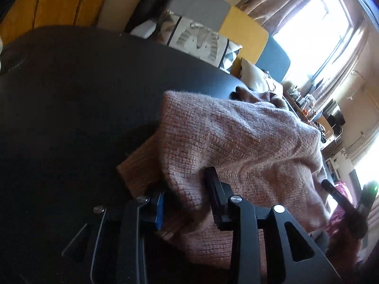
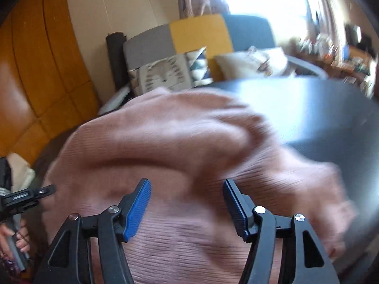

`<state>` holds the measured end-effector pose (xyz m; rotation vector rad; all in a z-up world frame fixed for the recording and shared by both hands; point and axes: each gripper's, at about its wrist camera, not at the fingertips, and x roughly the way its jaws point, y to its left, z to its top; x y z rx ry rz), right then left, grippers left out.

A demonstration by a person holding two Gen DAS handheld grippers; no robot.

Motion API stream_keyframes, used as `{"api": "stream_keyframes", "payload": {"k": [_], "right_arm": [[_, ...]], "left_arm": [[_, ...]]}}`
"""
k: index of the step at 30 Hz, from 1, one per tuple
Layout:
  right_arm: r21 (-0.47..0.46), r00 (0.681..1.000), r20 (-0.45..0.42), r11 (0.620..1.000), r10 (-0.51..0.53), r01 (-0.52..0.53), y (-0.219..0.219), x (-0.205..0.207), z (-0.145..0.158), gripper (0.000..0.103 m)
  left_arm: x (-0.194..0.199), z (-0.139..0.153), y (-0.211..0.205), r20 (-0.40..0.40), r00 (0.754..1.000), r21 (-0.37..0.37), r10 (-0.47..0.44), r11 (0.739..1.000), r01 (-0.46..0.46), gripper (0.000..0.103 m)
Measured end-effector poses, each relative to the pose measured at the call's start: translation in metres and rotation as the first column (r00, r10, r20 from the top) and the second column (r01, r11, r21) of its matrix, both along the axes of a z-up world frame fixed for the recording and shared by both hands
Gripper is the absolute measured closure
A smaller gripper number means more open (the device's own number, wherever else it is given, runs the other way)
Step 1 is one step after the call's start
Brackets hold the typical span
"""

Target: Fold clothes

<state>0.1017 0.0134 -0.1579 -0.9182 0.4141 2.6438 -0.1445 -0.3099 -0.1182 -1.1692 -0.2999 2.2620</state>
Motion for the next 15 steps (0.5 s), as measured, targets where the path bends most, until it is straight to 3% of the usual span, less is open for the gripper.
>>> {"api": "stream_keyframes", "payload": {"k": [2, 4, 5, 7, 9, 10, 12, 13, 15], "right_arm": [[0.089, 0.999, 0.05, 0.996, -0.016, 0.011, 0.002, -0.002, 0.006, 0.039], [0.2, 0.994, 0.09, 0.979, -0.068, 0.049, 0.016, -0.01, 0.012, 0.039], [0.199, 0.992, 0.086, 0.978, -0.087, 0.069, 0.023, -0.012, 0.012, 0.039], [0.08, 0.993, 0.093, 0.994, -0.078, 0.07, 0.042, -0.016, 0.007, 0.038], [0.003, 0.981, 0.191, 0.999, -0.033, 0.034, 0.048, -0.044, -0.008, 0.036], [0.032, 0.972, 0.232, 0.999, -0.034, 0.027, 0.042, -0.055, -0.019, 0.035], [0.165, 0.963, 0.27, 0.986, -0.02, -0.026, 0.029, -0.082, -0.041, 0.01], [0.208, 0.958, 0.285, 0.977, -0.017, -0.044, 0.025, -0.095, -0.049, 0.01], [0.168, 0.956, 0.293, 0.986, -0.027, -0.024, 0.032, -0.114, -0.048, 0.009]], "left_arm": [[0.003, -0.001, 0.01, -0.019, 1.0, -0.023, -0.018, 1.0, 0.018, 0.054], [0.002, -0.005, 0.024, -0.048, 0.997, -0.081, -0.058, 0.995, 0.054, 0.036], [0.002, -0.007, 0.032, -0.067, 0.994, -0.122, -0.083, 0.99, 0.074, 0.032], [-0.002, -0.018, 0.046, -0.119, 0.986, -0.24, -0.115, 0.967, 0.084, 0.017], [-0.004, -0.032, 0.068, -0.157, 0.977, -0.366, -0.142, 0.927, 0.076, 0.009], [-0.003, -0.036, 0.075, -0.165, 0.975, -0.404, -0.148, 0.912, 0.07, 0.005], [-0.013, -0.039, 0.086, -0.155, 0.979, -0.419, -0.131, 0.907, 0.055, 0.002], [-0.018, -0.041, 0.089, -0.146, 0.983, -0.416, -0.114, 0.908, 0.043, 0.001], [-0.036, -0.042, 0.093, -0.12, 0.991, -0.407, -0.067, 0.913, 0.012, 0.0]]}}
